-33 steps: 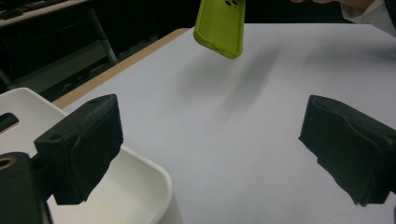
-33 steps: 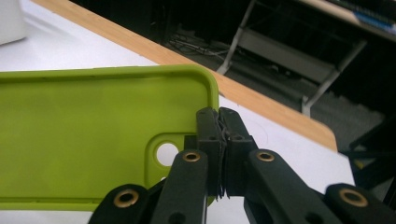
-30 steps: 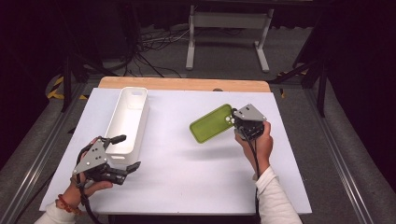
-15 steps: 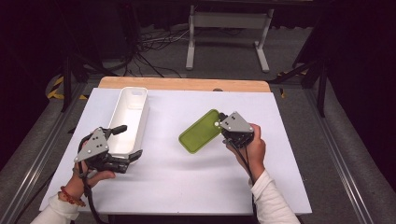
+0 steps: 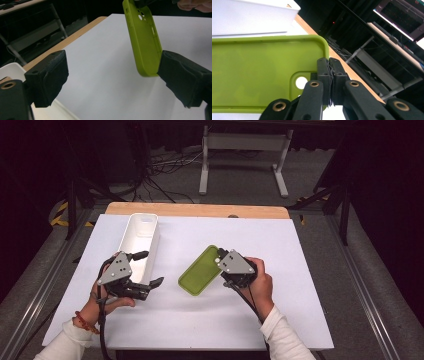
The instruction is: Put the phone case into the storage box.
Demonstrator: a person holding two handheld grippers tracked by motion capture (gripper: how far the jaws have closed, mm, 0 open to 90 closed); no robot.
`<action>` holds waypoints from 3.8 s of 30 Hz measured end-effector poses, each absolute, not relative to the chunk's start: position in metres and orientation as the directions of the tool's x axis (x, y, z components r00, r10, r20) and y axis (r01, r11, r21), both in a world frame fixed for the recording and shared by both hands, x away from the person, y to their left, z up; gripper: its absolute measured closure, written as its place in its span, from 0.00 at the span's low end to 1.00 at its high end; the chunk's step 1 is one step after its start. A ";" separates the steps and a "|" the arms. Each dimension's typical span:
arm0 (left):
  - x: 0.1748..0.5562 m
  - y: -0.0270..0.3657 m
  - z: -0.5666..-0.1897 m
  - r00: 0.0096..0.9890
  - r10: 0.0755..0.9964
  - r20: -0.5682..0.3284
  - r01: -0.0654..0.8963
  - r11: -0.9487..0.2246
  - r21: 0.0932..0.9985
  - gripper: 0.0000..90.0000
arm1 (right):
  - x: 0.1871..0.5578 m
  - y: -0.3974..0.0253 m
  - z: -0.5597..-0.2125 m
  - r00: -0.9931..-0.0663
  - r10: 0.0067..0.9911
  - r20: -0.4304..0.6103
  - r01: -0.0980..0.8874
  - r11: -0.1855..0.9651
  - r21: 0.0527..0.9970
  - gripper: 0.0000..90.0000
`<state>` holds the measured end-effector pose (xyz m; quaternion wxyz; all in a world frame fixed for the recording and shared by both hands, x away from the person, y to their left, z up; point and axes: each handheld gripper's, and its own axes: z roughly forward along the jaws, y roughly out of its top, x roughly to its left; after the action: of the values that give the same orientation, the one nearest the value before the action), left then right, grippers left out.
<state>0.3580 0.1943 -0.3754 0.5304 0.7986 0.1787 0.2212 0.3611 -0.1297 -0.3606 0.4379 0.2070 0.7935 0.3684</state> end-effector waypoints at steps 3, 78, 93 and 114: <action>0.358 0.189 -0.375 0.842 0.512 0.171 0.042 -0.378 0.925 0.15 | 0.356 -0.123 -0.361 -0.542 0.628 -0.558 -0.020 0.654 0.756 0.98; 0.368 0.156 -0.367 0.894 0.431 0.125 0.062 -0.394 0.917 0.87 | 0.303 -0.087 -0.363 -0.548 0.485 -0.682 -0.273 0.667 0.694 0.76; 0.370 0.170 -0.366 0.873 0.476 0.105 0.070 -0.336 0.939 0.87 | 0.318 -0.113 -0.366 -0.584 0.601 -0.545 -0.171 0.566 0.807 0.48; 0.369 0.176 -0.365 0.866 0.491 0.098 0.070 -0.312 0.947 0.87 | 0.320 -0.146 -0.381 -0.589 0.680 -0.436 -0.050 0.508 0.860 0.27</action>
<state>0.3693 0.1756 -0.3645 0.5588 0.7877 0.1781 0.1884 0.3204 -0.1455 -0.3808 0.4041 0.2050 0.7685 0.4518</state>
